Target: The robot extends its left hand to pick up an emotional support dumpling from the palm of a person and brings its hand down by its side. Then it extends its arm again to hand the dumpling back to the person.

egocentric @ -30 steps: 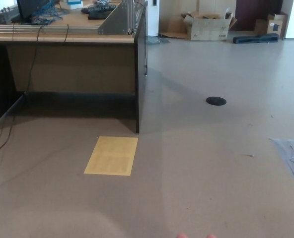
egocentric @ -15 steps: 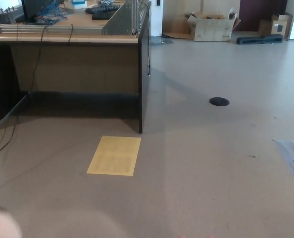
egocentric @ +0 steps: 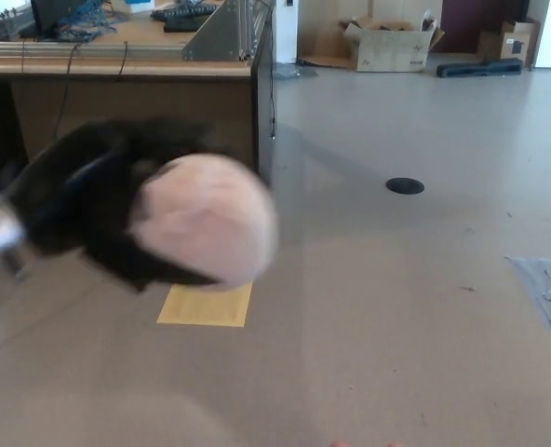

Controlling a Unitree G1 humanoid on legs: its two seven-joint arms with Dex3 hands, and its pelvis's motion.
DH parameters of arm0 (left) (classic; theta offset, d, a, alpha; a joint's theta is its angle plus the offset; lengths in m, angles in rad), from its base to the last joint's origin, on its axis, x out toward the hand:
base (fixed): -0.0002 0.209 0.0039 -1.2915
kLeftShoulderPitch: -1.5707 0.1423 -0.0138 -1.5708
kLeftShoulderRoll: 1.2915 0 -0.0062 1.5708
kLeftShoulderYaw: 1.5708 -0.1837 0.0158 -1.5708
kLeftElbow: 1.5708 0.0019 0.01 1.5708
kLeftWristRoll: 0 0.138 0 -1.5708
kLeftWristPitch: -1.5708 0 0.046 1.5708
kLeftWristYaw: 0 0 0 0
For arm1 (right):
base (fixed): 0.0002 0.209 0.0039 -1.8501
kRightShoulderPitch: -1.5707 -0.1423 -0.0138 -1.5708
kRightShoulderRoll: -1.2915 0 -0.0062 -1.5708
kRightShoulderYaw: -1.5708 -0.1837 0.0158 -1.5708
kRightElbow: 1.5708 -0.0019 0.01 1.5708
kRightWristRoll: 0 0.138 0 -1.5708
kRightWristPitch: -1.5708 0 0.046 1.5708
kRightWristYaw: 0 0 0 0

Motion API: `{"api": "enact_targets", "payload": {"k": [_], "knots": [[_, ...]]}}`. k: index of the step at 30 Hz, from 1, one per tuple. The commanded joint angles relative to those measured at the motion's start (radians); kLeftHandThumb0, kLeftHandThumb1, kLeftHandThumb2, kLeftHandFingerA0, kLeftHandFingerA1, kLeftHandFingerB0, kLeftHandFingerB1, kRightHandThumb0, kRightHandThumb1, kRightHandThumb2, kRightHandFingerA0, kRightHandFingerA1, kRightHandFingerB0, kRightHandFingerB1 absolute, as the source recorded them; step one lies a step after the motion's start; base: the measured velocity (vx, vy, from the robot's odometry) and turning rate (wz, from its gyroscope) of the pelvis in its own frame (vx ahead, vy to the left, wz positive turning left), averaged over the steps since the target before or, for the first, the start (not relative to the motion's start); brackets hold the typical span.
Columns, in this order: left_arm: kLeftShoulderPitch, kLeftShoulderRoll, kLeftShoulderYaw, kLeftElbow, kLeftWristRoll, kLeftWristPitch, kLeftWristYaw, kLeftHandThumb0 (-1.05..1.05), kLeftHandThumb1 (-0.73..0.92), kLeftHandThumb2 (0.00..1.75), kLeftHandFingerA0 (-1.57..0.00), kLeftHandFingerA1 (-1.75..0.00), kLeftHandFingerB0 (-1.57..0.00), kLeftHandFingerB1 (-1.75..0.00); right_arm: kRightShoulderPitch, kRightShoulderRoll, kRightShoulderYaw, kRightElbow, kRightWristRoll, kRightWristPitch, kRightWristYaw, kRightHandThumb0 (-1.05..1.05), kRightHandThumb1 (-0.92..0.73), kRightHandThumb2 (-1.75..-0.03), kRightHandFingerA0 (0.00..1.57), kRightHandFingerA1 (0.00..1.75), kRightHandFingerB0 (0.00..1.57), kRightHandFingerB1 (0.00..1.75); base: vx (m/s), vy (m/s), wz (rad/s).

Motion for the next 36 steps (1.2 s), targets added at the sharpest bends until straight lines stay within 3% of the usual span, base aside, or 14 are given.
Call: {"api": "enact_targets", "payload": {"k": [1,2,7,9,17,20,25,26,27,28,29,33,34,36], "knots": [[-0.164,0.045,-0.167,-0.112,0.096,0.161,-0.003,-0.13,0.7,0.61,-0.97,-1.07,-0.96,-0.72,-0.009,-0.03,-0.013,-0.027,0.014,0.022,0.001,-0.29,-0.61,-0.59,0.84,0.58,0.79,0.55,0.0,0.0,0.0],[-0.185,0.03,-0.206,-0.119,0.101,0.17,-0.008,-0.09,0.67,0.63,-1.02,-1.04,-0.97,-0.73,-0.006,-0.03,-0.011,-0.033,0.011,0.022,0.0,-0.29,-0.62,-0.59,0.83,0.59,0.78,0.55,0.0,0.0,0.0],[-0.246,0.005,-0.354,-0.17,0.134,0.214,-0.023,-0.11,0.65,0.68,-0.98,-1.01,-0.95,-0.72,-0.013,-0.032,-0.006,-0.047,0.005,0.034,0.003,-0.29,-0.62,-0.59,0.84,0.58,0.78,0.55,0.0,0.0,0.0],[-0.265,-0.007,-0.408,-0.182,0.145,0.22,-0.041,-0.13,0.65,0.71,-1.02,-1.08,-0.97,-0.75,-0.028,-0.034,-0.007,-0.037,0.006,0.027,0.002,-0.28,-0.62,-0.59,0.84,0.61,0.79,0.56,0.0,0.0,0.0],[-0.284,0.027,-0.492,-0.244,0.178,0.244,-0.093,-0.14,0.65,0.76,-1.0,-1.11,-0.97,-0.78,-0.064,-0.027,-0.012,-0.03,0.018,0.041,0.011,-0.3,-0.61,-0.58,0.82,0.66,0.81,0.55,0.0,0.0,0.0],[-0.266,0.049,-0.499,-0.244,0.186,0.227,-0.113,-0.11,0.64,0.8,-1.02,-1.07,-0.98,-0.81,-0.084,-0.026,-0.004,-0.012,0.011,0.037,0.012,-0.31,-0.63,-0.59,0.83,0.57,0.78,0.55,0.0,0.0,0.0],[-0.25,0.058,-0.501,-0.239,0.2,0.212,-0.13,-0.1,0.63,0.82,-1.01,-1.07,-0.97,-0.83,-0.101,-0.025,0.001,0.007,0.007,0.035,0.009,-0.31,-0.63,-0.59,0.84,0.56,0.78,0.54,0.0,0.0,0.0],[-0.248,0.082,-0.516,-0.241,0.214,0.215,-0.156,-0.12,0.73,0.7,-0.96,-0.88,-0.92,-0.73,-0.112,-0.03,0.017,0.007,-0.015,0.032,-0.002,-0.35,-0.65,-0.59,0.84,0.64,0.78,0.53,0.0,0.0,0.0],[-0.248,0.092,-0.523,-0.241,0.219,0.216,-0.167,-0.12,0.73,0.7,-0.96,-0.88,-0.92,-0.73,-0.116,-0.032,0.024,0.007,-0.024,0.03,-0.007,-0.35,-0.65,-0.59,0.84,0.64,0.78,0.53,0.0,0.0,0.0],[-0.249,0.098,-0.525,-0.245,0.225,0.218,-0.169,-0.13,0.76,0.62,-0.99,-0.8,-0.94,-0.61,-0.123,-0.037,0.036,0.009,-0.035,0.03,-0.009,-0.36,-0.67,-0.6,0.83,0.67,0.78,0.53,0.0,0.0,0.0],[-0.256,0.105,-0.533,-0.247,0.237,0.215,-0.176,-0.28,0.64,0.6,-0.82,-0.52,-0.67,-0.42,-0.122,-0.032,0.027,-0.006,-0.014,0.064,0.016,-0.44,-0.7,-0.61,0.65,0.55,0.63,0.47,0.0,0.0,0.0],[-0.259,0.106,-0.533,-0.246,0.248,0.212,-0.185,-0.28,0.64,0.6,-0.82,-0.52,-0.67,-0.42,-0.124,-0.03,0.024,-0.015,-0.003,0.083,0.028,-0.44,-0.7,-0.61,0.65,0.55,0.63,0.47,0.0,0.0,0.0],[-0.316,0.126,-0.563,-0.206,0.26,0.184,-0.264,-0.57,0.35,0.75,0.0,-0.17,0.0,-0.15,-0.148,-0.026,0.026,0.007,-0.008,0.083,0.014,-0.25,-0.62,-0.59,0.81,0.53,0.76,0.52,0.0,0.0,0.0],[-0.342,0.135,-0.576,-0.186,0.267,0.17,-0.3,-0.57,0.35,0.75,0.0,-0.17,0.0,-0.15,-0.16,-0.024,0.027,0.018,-0.01,0.083,0.008,-0.25,-0.62,-0.59,0.81,0.53,0.76,0.52,0.0,0.0,0.0]]}}
